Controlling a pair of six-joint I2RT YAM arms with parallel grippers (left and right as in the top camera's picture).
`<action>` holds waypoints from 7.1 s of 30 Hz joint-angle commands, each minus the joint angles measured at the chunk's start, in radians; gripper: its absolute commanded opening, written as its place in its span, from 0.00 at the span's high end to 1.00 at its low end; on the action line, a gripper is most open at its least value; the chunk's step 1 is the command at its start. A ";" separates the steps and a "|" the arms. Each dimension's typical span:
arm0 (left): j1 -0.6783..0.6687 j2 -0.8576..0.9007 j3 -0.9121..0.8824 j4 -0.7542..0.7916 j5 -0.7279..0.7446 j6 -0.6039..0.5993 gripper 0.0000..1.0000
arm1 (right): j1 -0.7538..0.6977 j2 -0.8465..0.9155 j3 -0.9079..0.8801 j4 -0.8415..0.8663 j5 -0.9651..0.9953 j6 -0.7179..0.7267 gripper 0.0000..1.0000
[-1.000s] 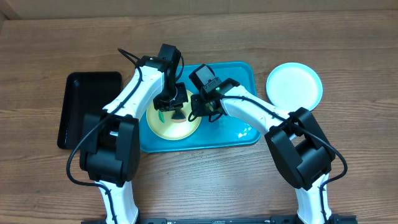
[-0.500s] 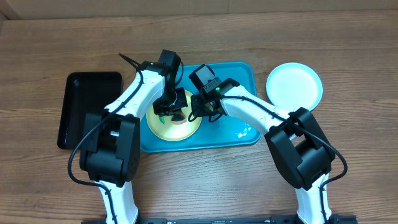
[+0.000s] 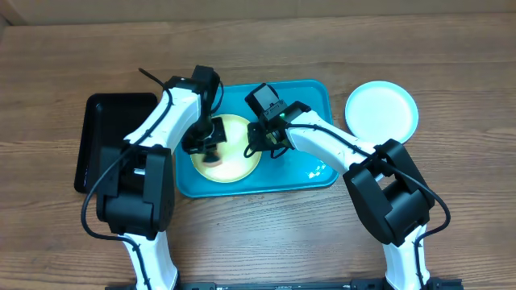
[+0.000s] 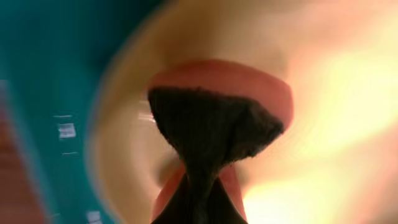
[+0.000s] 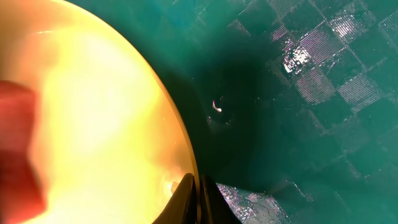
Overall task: Clean dirty plates on tray and stack at the side
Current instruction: 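Scrub the yellow plate with the sponge while the right gripper holds it, then return the sponge to the black tray with the left gripper, then lift the yellow plate with the right gripper and stack it on the plates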
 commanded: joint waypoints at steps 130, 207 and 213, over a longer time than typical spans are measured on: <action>0.507 0.071 0.291 -0.134 -0.083 0.015 0.72 | -0.002 -0.005 -0.009 -0.009 0.034 0.001 0.96; 0.511 0.070 0.543 -0.224 -0.054 0.007 0.00 | -0.527 -0.104 0.629 -0.751 0.126 -0.311 0.96; 0.511 0.070 0.543 -0.224 -0.054 0.007 0.00 | -0.856 -0.103 0.515 -0.730 -0.215 -0.318 0.96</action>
